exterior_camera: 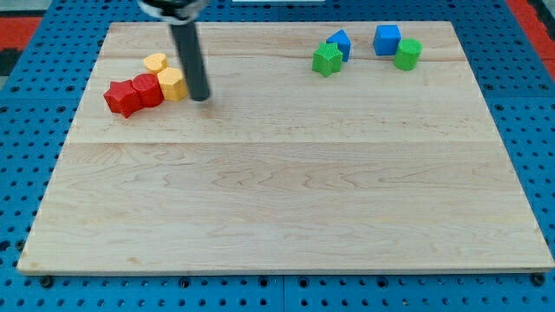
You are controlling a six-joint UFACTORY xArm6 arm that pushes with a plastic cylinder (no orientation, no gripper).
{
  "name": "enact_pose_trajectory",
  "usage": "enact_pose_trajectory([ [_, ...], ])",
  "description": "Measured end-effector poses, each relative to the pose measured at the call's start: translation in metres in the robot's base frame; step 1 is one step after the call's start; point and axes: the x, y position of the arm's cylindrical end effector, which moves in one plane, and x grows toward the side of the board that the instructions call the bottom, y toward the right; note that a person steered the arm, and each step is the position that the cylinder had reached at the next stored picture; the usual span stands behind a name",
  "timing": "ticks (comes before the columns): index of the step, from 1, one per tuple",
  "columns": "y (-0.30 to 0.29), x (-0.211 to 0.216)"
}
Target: Push the blue triangle and green star close to the blue cube green circle
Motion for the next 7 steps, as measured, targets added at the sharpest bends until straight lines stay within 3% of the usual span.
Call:
enact_pose_trajectory([
  [2,0.119,-0.06],
  [4,0.234,-0.06],
  [5,0.212,-0.044],
  [6,0.131,-0.06],
  [7,0.124,-0.111],
])
